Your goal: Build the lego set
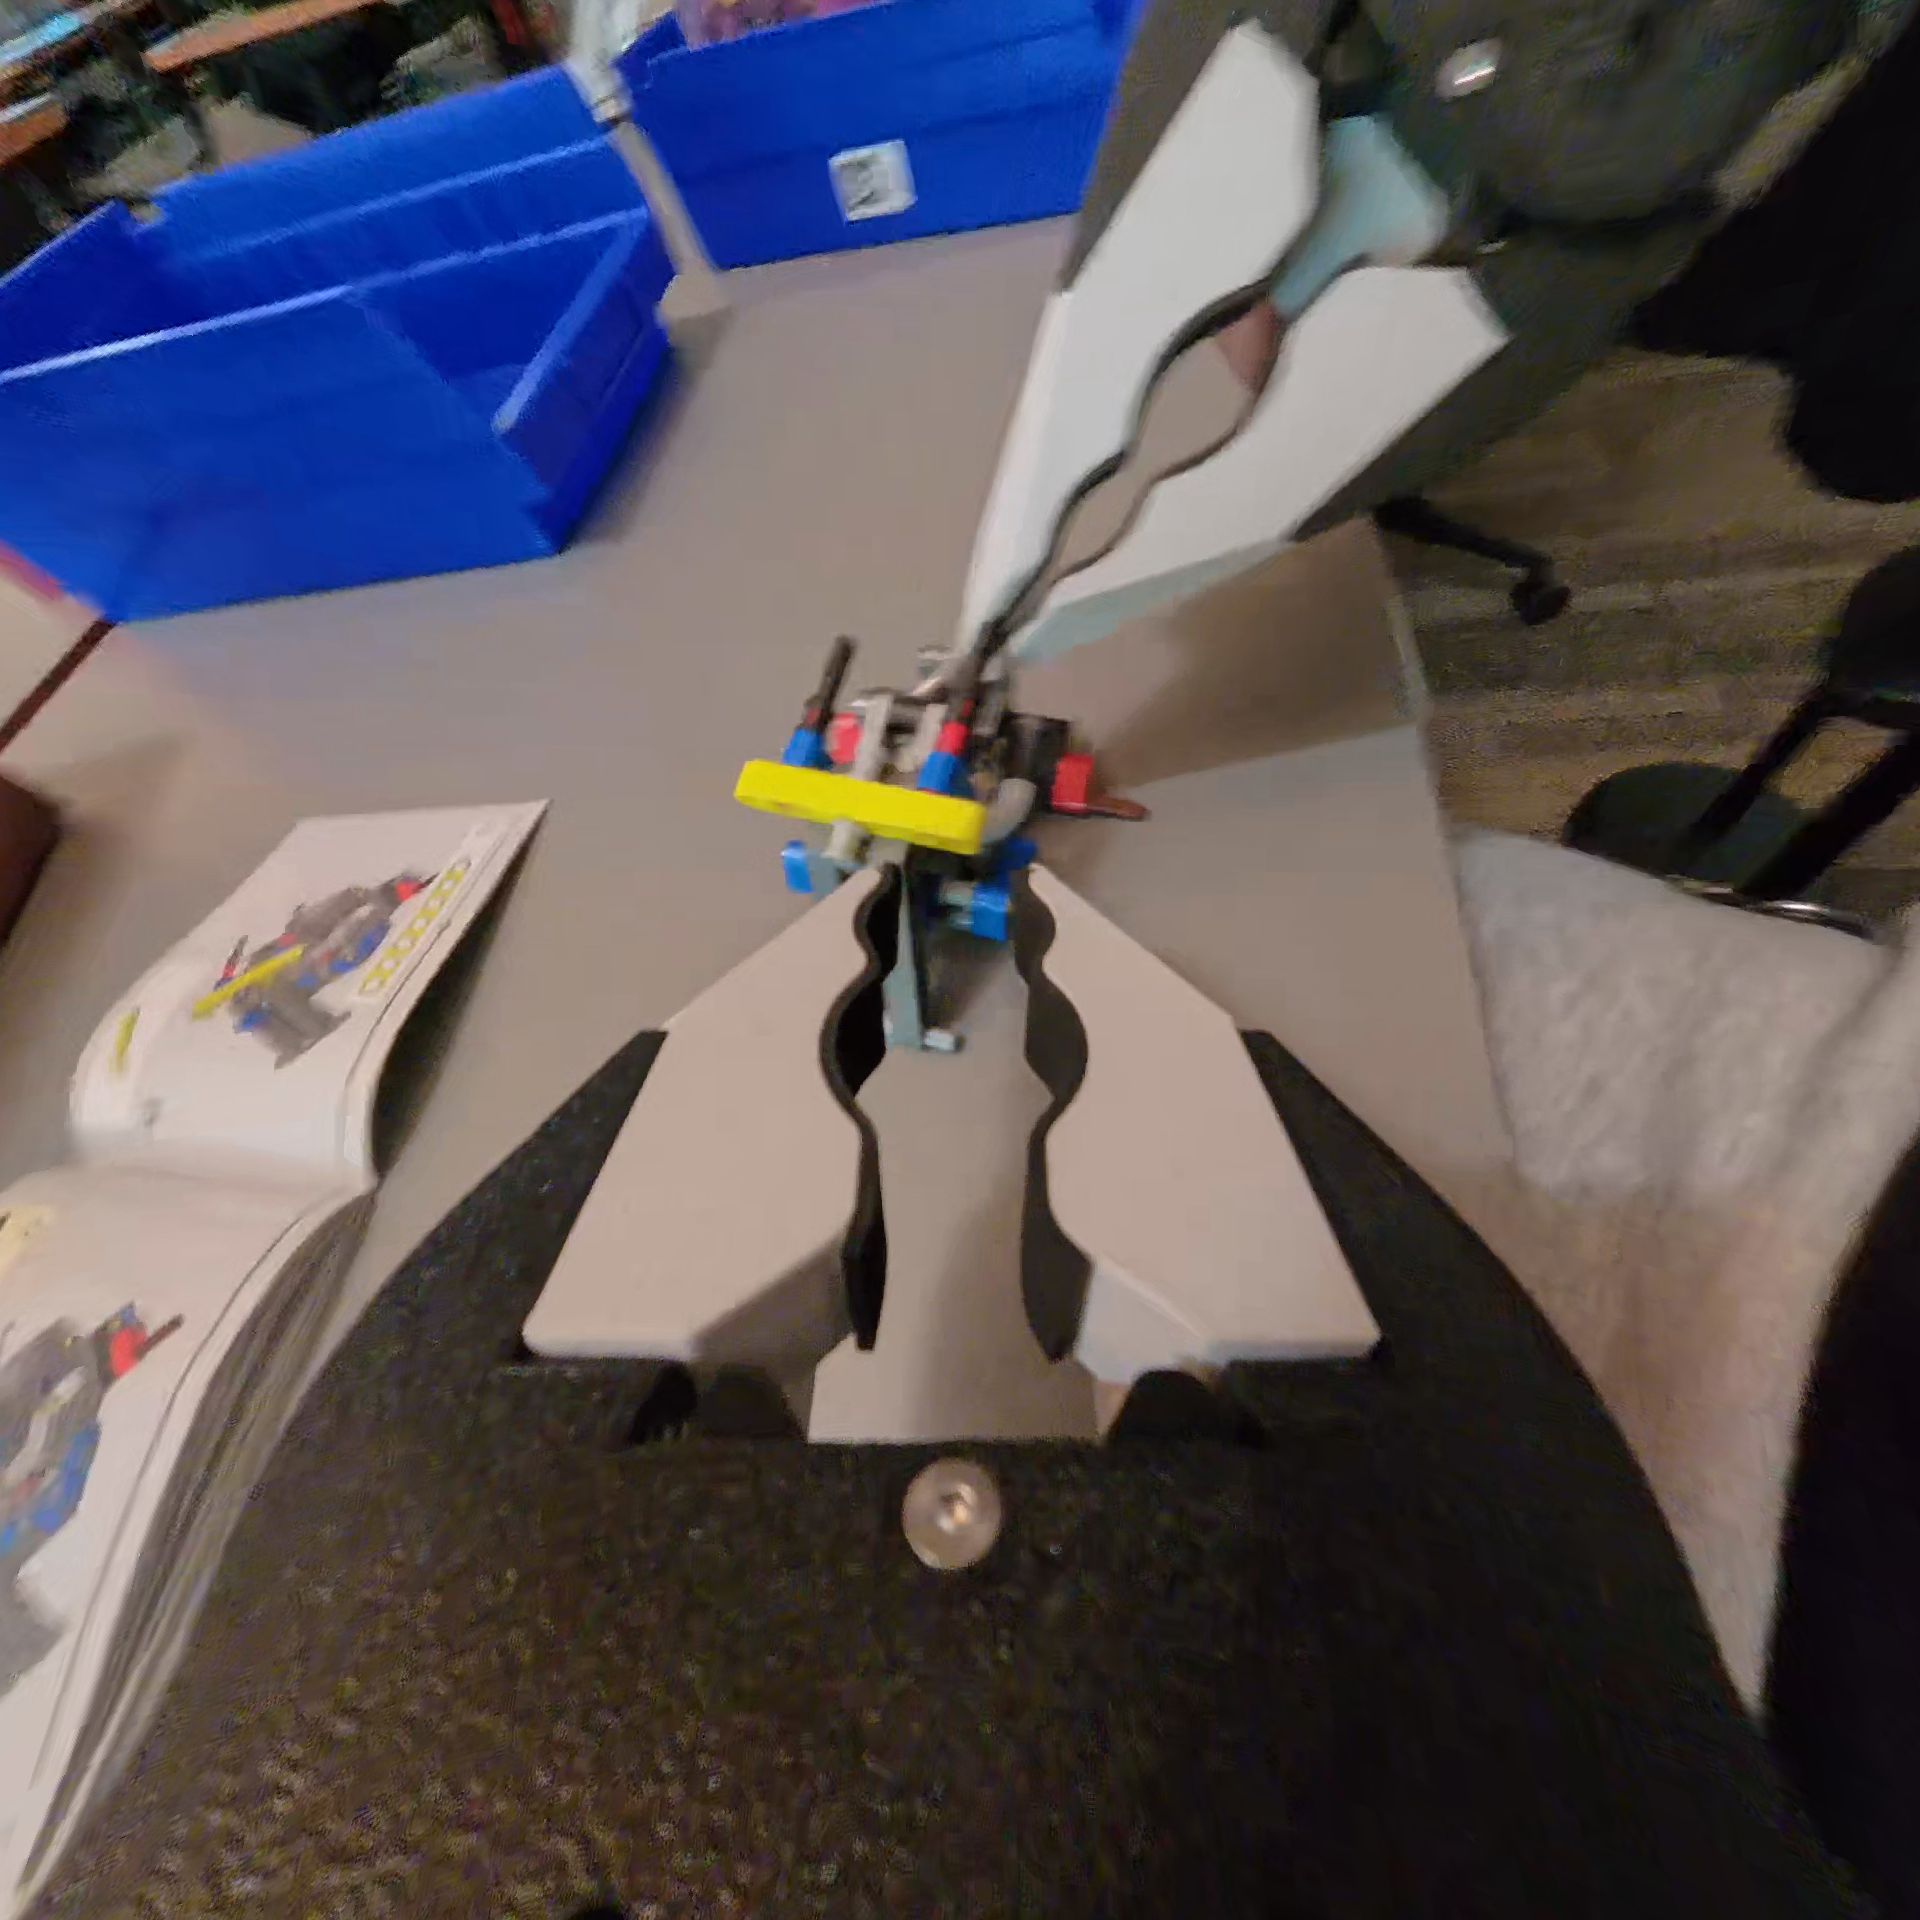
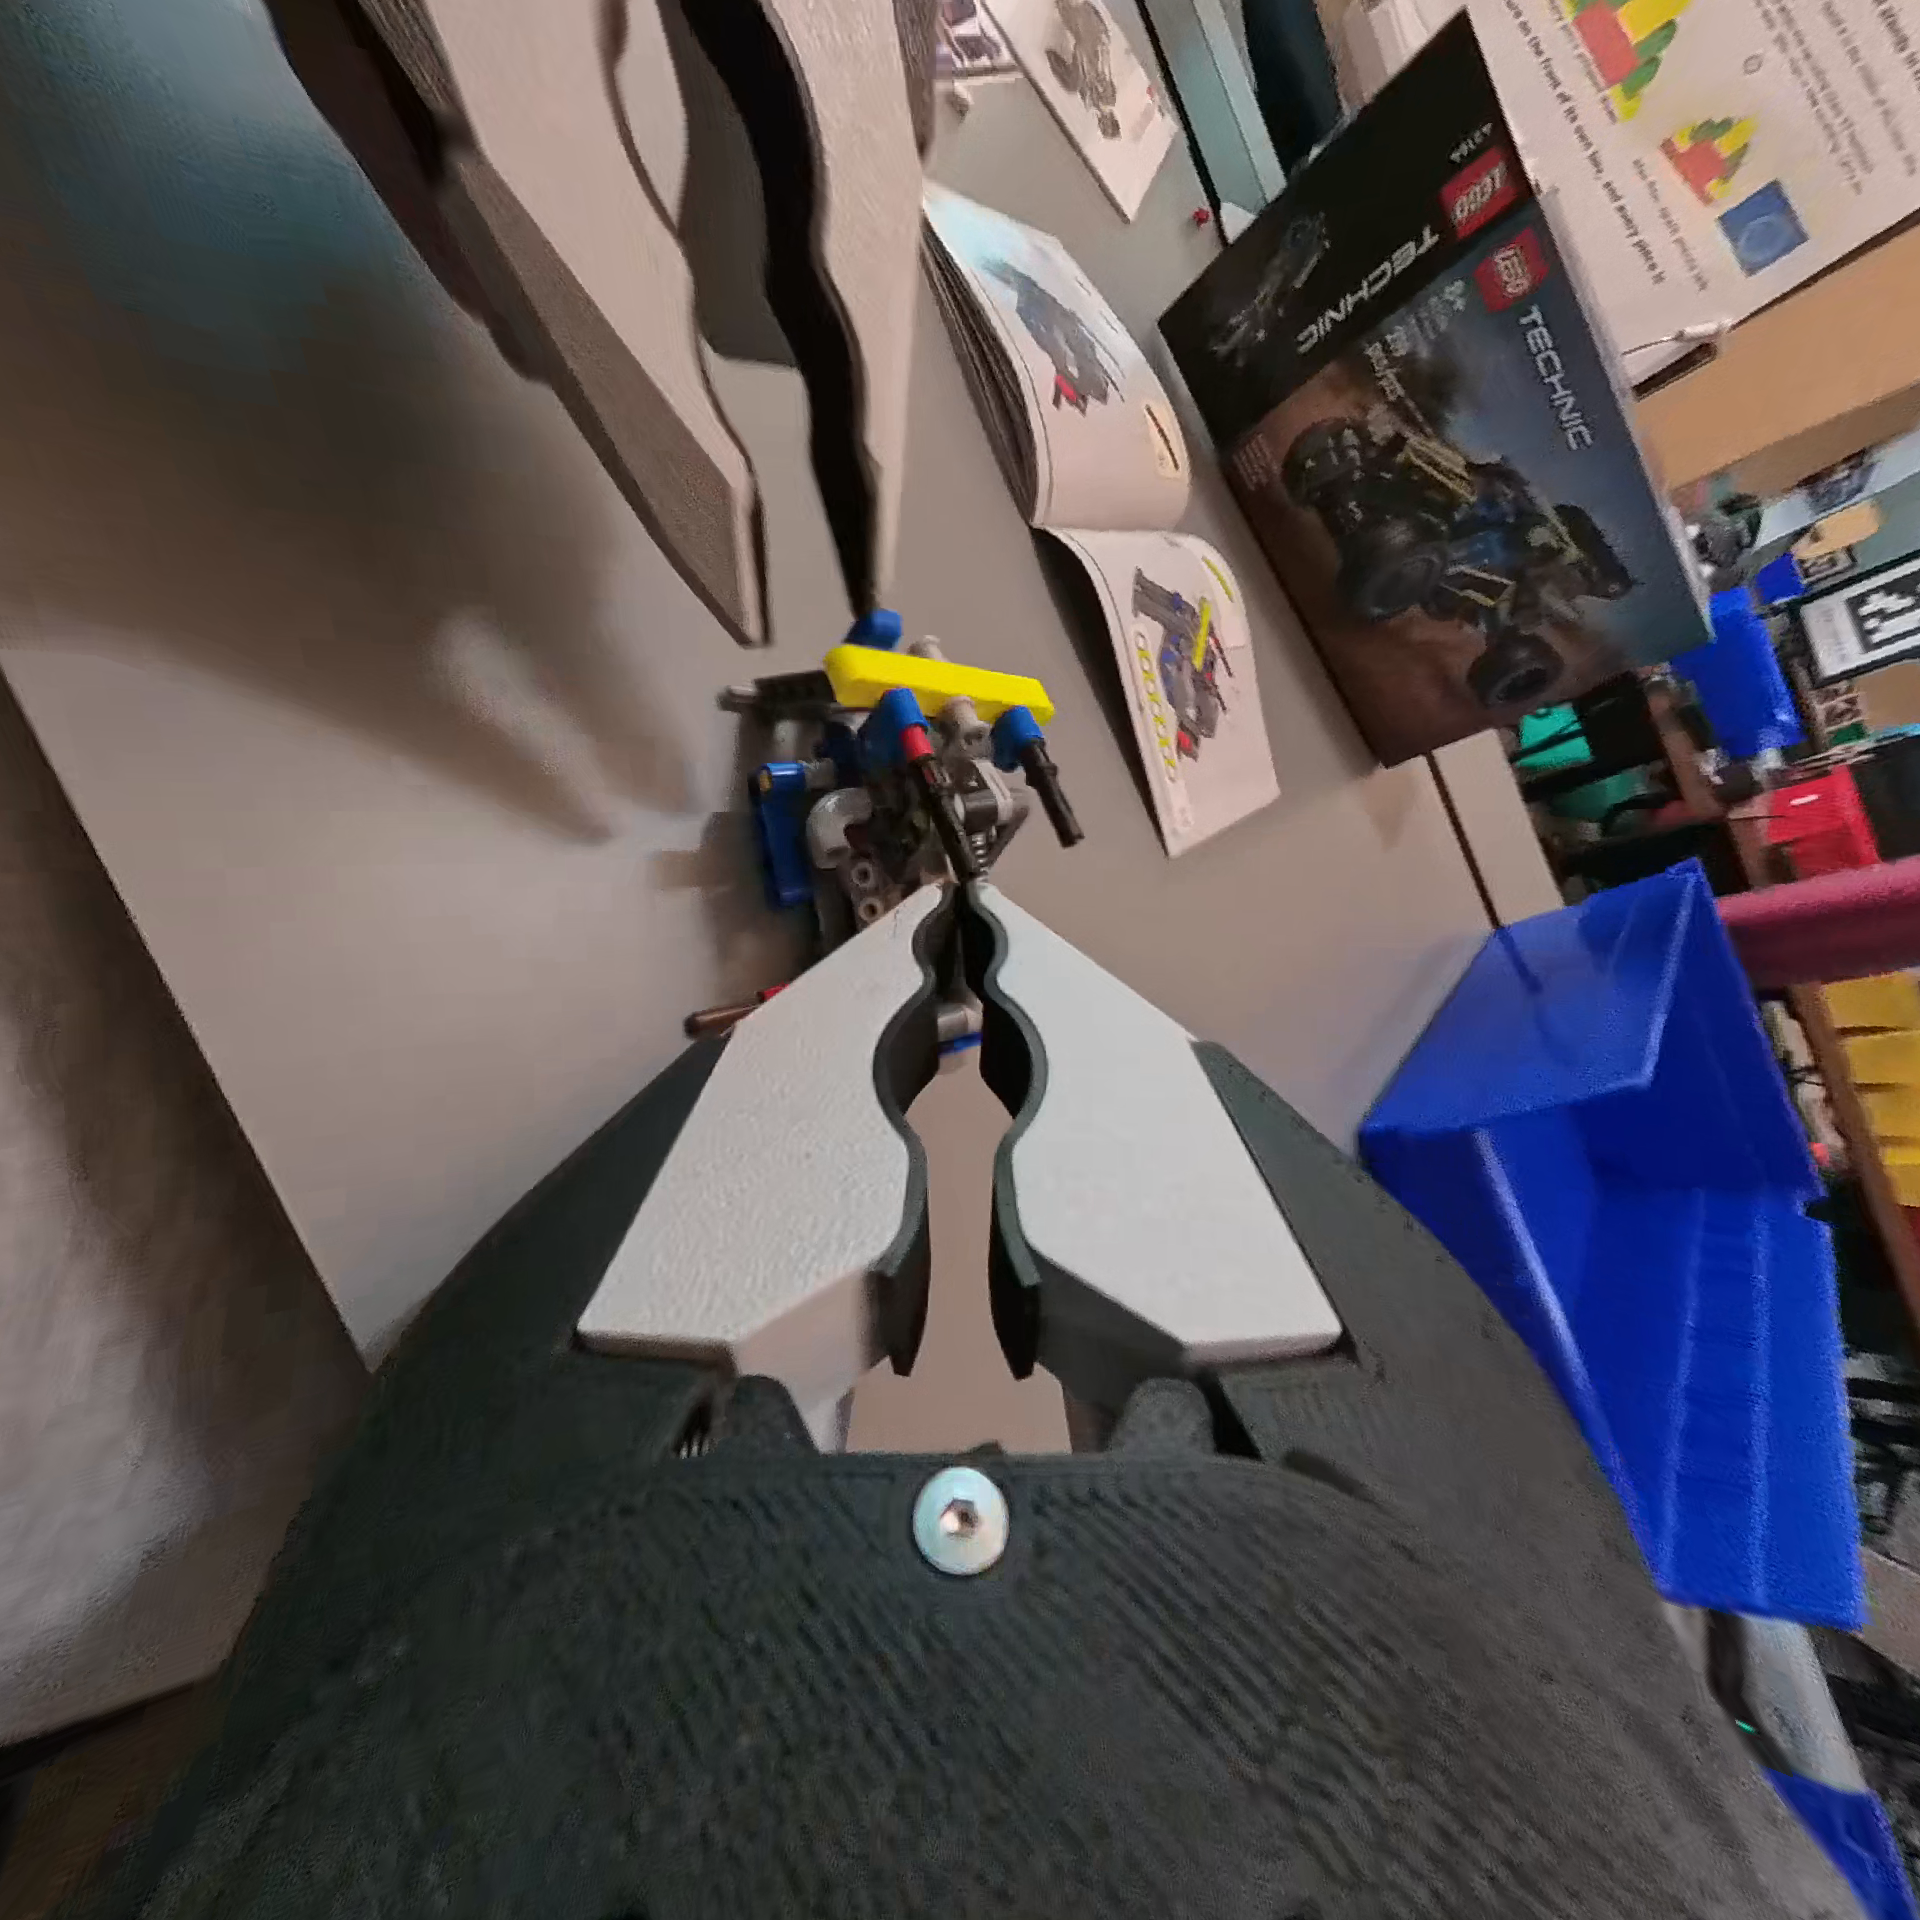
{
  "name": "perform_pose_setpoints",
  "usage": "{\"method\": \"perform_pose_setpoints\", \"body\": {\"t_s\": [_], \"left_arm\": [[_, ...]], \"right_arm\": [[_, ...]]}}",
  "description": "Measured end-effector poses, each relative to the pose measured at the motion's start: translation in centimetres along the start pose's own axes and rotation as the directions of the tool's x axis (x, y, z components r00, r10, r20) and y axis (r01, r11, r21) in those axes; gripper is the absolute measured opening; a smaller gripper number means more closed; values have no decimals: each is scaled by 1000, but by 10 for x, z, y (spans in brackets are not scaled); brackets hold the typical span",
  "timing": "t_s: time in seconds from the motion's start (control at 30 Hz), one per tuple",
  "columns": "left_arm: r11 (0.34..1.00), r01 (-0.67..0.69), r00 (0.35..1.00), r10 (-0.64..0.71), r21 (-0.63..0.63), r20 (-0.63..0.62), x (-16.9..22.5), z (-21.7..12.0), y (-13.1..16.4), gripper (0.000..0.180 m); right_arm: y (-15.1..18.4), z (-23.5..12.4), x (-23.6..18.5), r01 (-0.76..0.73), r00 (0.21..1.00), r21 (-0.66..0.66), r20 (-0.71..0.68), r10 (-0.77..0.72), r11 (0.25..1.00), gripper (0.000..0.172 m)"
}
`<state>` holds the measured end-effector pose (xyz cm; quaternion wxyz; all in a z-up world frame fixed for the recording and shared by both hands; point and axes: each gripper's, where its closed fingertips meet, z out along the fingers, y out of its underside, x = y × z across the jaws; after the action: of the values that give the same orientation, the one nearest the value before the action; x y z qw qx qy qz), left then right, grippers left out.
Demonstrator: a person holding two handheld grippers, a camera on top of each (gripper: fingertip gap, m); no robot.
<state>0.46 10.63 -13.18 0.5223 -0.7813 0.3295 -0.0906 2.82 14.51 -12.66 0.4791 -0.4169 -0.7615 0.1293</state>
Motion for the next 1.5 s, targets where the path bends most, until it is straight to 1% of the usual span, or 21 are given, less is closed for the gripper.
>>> {"method": "perform_pose_setpoints", "body": {"t_s": [0.07, 0.13, 0.33, 0.47, 0.53, 0.63, 0.7, 0.77, 0.8, 0.87, 0.97, 1.03, 1.13, 1.2, 1.27, 1.3, 1.33, 1.4, 1.43, 1.47, 1.5], "left_arm": [[1000, -1, 998, 2, -24, 67, -12, -4, 8, 18], [998, 49, 997, -47, -32, 69, -11, -8, 12, 17], [978, 207, 960, -203, 0, 191, -27, -21, 16, 16], [963, 269, 951, -264, -9, 163, -27, -20, 16, 21], [957, 291, 946, -288, 5, 152, -29, -18, 13, 21], [953, 303, 945, -301, 2, 132, -31, -16, 11, 26], [954, 300, 949, -296, -24, 108, -28, -12, 13, 27], [949, 315, 945, -311, -27, 103, -28, -9, 15, 22], [951, 308, 946, -305, -13, 110, -30, -10, 14, 17], [957, 290, 951, -286, -18, 116, -32, -10, 15, 16], [966, 257, 958, -251, -27, 138, -41, -11, 19, 8], [974, 220, 963, -209, -46, 171, -53, -14, 26, 7], [982, 186, 978, -182, -37, 102, -59, -18, 28, 11], [984, 173, 984, -171, -38, 45, -62, -22, 32, 13], [982, 183, 983, -184, -43, -20, -63, -28, 36, 20], [983, 179, 982, -181, -39, -50, -62, -31, 37, 21], [984, 174, 980, -176, -32, -89, -59, -34, 37, 24], [979, 202, 973, -201, -6, -117, -56, -39, 32, 36], [975, 222, 966, -218, 17, -136, -52, -40, 27, 43], [968, 248, 961, -242, 30, -130, -51, -38, 25, 54], [963, 268, 957, -263, 23, -120, -51, -36, 25, 56]], "right_arm": [[-9, 6, -9, -15, 1000, -1, 7, 15, 1000, 0], [-16, 13, -12, -38, 999, -6, -17, 38, 999, 0], [-45, 22, -24, -177, 984, 107, 39, 174, 978, 3], [-40, 9, -2, -275, 960, 118, -23, 280, 954, 11], [-40, 8, 1, -317, 948, 130, 9, 318, 940, 16], [-32, 1, 7, -191, 980, 92, -30, 195, 977, 28], [-23, -4, 19, -177, 983, 64, -43, 179, 982, 39], [-6, 3, 15, -260, 962, 18, 89, 258, 965, 65], [-1, 9, 13, -316, 937, 22, 164, 308, 949, 71], [-2, 20, 5, -414, 866, 70, 337, 369, 908, 69], [-6, 30, -13, -461, 761, -16, 508, 404, 887, 42], [-16, 37, -20, -450, 762, -29, 509, 401, 893, 26], [-33, 44, -29, -453, 793, -23, 447, 414, 891, 22], [-44, 47, -35, -488, 792, -19, 412, 451, 873, 29], [-54, 41, -45, -556, 732, -47, 446, 515, 830, 47], [-56, 34, -46, -583, 706, -61, 456, 542, 810, 46], [-56, 28, -41, -594, 708, -47, 443, 550, 803, 46], [-48, 21, -15, -575, 779, 40, 332, 532, 817, 47], [-43, 21, 2, -565, 808, 94, 265, 526, 820, 56], [-45, 21, 9, -573, 806, 139, 277, 523, 808, 70], [-51, 23, 9, -595, 781, 167, 350, 517, 786, 78]]}}
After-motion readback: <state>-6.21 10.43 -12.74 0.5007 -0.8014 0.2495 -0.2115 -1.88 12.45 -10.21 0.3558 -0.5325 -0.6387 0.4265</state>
